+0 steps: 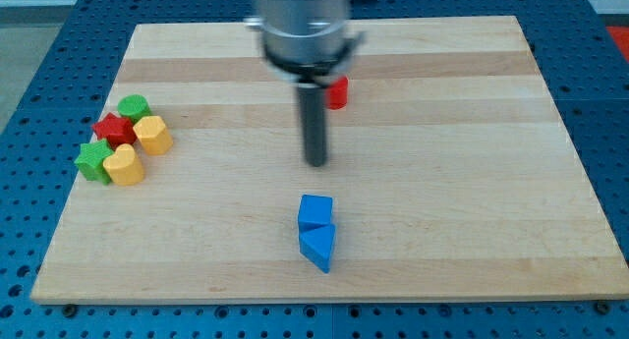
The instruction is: Push the blue triangle into the yellow hexagon
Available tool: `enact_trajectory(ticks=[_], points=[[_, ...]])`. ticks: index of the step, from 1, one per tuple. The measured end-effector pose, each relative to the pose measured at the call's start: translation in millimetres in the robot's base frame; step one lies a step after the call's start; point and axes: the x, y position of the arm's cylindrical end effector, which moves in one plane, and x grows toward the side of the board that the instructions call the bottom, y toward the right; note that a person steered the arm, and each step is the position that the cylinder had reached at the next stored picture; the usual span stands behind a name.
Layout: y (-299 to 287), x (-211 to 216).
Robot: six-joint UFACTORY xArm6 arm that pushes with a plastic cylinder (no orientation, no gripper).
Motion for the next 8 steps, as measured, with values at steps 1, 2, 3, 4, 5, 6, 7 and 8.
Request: enact_trajectory(ticks=[1,2,3,4,5,6,7,8], points=[[91.0,32.9],[98.8,110.1],[79.2,141.6],[20.0,142.8],[-35.0,142.5],[-78.2,142.2],[-71.0,137.3],[-56.2,131.4]])
